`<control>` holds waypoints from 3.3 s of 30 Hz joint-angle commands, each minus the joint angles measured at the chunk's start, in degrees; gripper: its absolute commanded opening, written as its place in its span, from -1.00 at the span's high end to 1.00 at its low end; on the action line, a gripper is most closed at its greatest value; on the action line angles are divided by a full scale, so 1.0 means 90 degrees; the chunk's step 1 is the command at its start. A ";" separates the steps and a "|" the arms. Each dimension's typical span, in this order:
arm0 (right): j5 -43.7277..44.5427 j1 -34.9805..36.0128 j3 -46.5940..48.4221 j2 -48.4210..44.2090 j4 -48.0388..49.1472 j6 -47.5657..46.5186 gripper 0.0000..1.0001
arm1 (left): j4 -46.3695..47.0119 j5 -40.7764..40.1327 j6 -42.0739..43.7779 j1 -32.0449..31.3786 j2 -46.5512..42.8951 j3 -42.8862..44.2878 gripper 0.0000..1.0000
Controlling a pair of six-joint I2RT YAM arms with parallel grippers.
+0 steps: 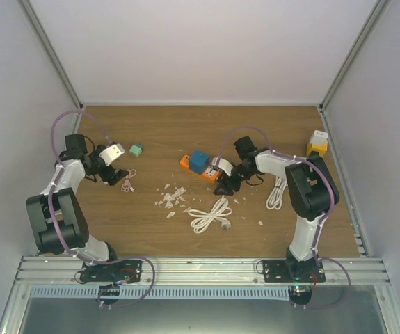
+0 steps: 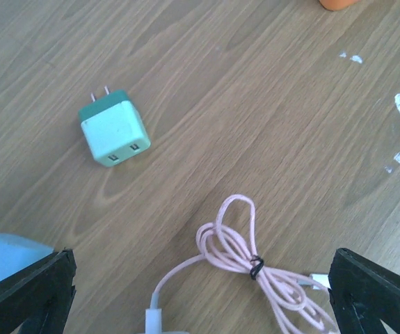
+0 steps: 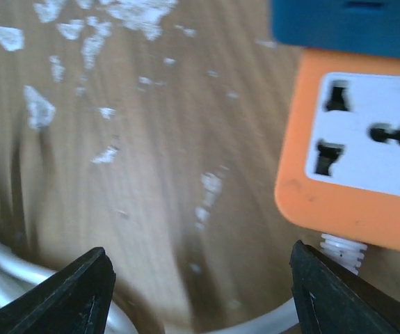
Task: Pull the plug off the socket
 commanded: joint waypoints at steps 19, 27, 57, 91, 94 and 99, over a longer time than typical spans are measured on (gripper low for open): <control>0.0710 -0.0460 0.0065 -0.0465 0.1507 -0.1011 -0.79 | 0.0231 0.0612 -0.0602 -0.0397 -0.0521 0.0211 -0.98; 0.0853 -0.0510 0.1064 0.0648 0.1143 -0.1565 -0.80 | 0.0500 0.0839 -0.1101 -0.0412 -0.0758 0.0317 -0.98; 0.0185 0.1093 0.1105 0.0944 0.0769 -0.1344 0.31 | -0.0315 0.2142 0.0147 -0.1624 -0.0981 -0.0623 -0.97; -0.0049 0.1538 -0.0080 0.0501 0.1527 -0.0979 0.66 | 0.1217 0.1477 -0.0865 -0.3891 0.0065 -0.0690 0.15; -0.0003 0.1542 -0.0031 0.0536 0.1502 -0.0938 0.68 | 0.0986 0.1911 -0.0876 -0.3765 0.0098 -0.0517 0.28; 0.0049 0.1543 -0.0014 0.0533 0.1519 -0.0889 0.70 | 0.0480 0.2466 -0.0721 -0.3490 0.0327 -0.0138 0.41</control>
